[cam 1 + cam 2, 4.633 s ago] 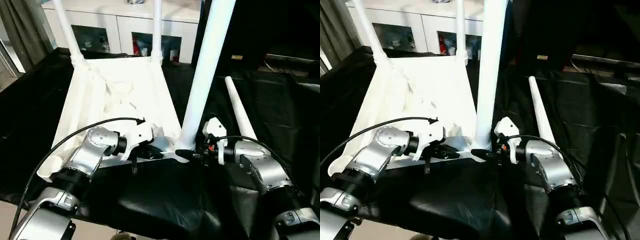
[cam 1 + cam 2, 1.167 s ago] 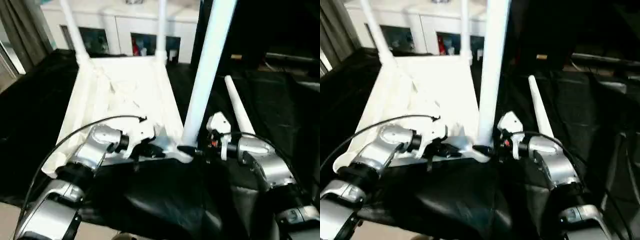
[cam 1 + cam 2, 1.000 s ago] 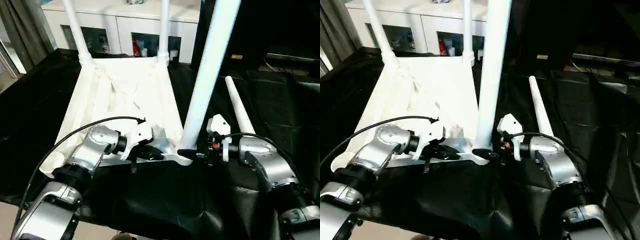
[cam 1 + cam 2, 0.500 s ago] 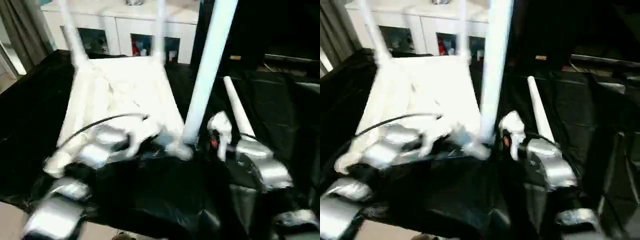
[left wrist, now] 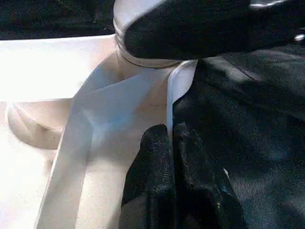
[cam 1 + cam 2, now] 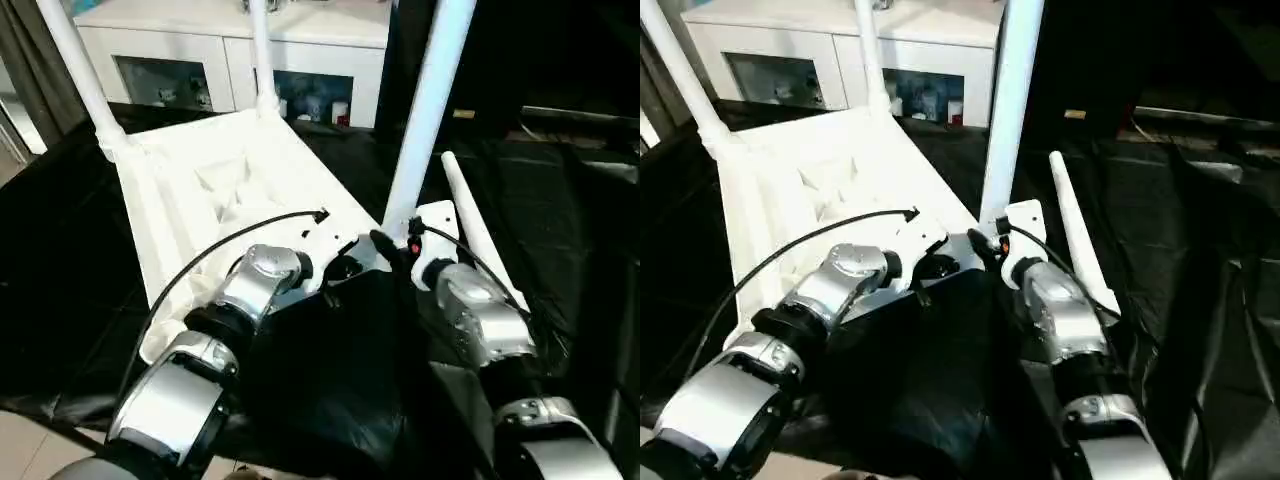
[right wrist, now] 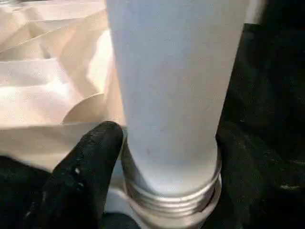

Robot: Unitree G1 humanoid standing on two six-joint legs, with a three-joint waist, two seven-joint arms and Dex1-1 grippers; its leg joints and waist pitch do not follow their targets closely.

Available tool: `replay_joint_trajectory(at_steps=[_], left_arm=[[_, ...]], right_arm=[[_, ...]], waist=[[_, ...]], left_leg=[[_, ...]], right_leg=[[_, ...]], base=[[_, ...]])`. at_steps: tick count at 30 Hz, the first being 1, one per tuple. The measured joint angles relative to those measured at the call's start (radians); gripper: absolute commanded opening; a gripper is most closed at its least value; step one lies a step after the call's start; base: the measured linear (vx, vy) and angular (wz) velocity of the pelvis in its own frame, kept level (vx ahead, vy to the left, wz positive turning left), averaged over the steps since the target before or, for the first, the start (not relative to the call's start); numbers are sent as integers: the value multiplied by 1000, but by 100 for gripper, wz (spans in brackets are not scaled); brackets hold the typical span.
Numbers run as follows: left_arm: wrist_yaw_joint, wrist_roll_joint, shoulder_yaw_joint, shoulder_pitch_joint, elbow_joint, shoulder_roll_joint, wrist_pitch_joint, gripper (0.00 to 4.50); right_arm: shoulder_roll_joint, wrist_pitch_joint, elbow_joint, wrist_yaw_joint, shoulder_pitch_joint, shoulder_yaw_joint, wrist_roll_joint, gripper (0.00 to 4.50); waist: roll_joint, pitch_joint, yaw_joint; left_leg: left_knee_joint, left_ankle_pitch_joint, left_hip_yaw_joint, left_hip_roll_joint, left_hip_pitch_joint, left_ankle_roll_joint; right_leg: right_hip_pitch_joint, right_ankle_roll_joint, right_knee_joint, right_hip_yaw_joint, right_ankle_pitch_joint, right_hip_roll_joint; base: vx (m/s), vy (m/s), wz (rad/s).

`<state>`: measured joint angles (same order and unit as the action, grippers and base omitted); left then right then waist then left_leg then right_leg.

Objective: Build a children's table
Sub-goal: Rotate leg to tighten

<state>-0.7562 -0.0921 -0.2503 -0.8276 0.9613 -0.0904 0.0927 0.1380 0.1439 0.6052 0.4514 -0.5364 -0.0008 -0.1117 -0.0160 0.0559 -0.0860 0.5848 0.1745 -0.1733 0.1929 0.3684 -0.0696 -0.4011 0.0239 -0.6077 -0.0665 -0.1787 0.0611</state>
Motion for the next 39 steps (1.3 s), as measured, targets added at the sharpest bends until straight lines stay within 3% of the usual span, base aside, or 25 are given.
replay_joint_trajectory(at_steps=[6,13,18,26,30,32,39], left_arm=[[-214,19,-12,60,-72,-112,-68,0],[-440,58,-35,139,-200,-212,-94,0],[-509,73,-40,167,-246,-242,-90,0],[-516,74,-40,179,-273,-256,-79,0],[-501,68,-40,182,-278,-245,-77,0],[-452,57,-39,174,-263,-229,-79,0],[-148,8,-22,72,-107,-88,-28,0]], right_arm=[[150,-2,-80,324,52,87,-27,369],[236,2,-137,552,76,132,-55,369],[242,1,-154,616,83,158,-75,369],[241,5,-166,639,93,163,-80,295],[235,3,-173,614,107,159,-86,279],[218,1,-166,554,112,146,-77,278],[53,25,-80,130,81,22,-52,272]], waist=[[0,0,-4],[-1,1,-10],[0,1,-17],[1,2,-20],[1,2,-21],[1,2,-19],[1,2,-2]], left_leg=[[0,0,0,1,1,0],[1,0,-1,1,3,0],[1,0,-1,1,4,0],[1,0,-1,1,4,0],[1,0,-1,1,4,0],[2,0,-1,1,3,0],[1,0,-1,0,0,0]], right_leg=[[-1,0,0,0,0,0],[-1,0,1,0,0,0],[-2,0,1,-1,-1,0],[-2,-1,1,0,-1,0],[-3,-1,1,0,-2,0],[-2,-1,1,0,-1,0],[0,-5,0,0,-3,0]], base=[[0,0,0],[0,0,0],[0,0,0],[0,0,0],[0,0,0],[0,0,0],[0,0,0]])
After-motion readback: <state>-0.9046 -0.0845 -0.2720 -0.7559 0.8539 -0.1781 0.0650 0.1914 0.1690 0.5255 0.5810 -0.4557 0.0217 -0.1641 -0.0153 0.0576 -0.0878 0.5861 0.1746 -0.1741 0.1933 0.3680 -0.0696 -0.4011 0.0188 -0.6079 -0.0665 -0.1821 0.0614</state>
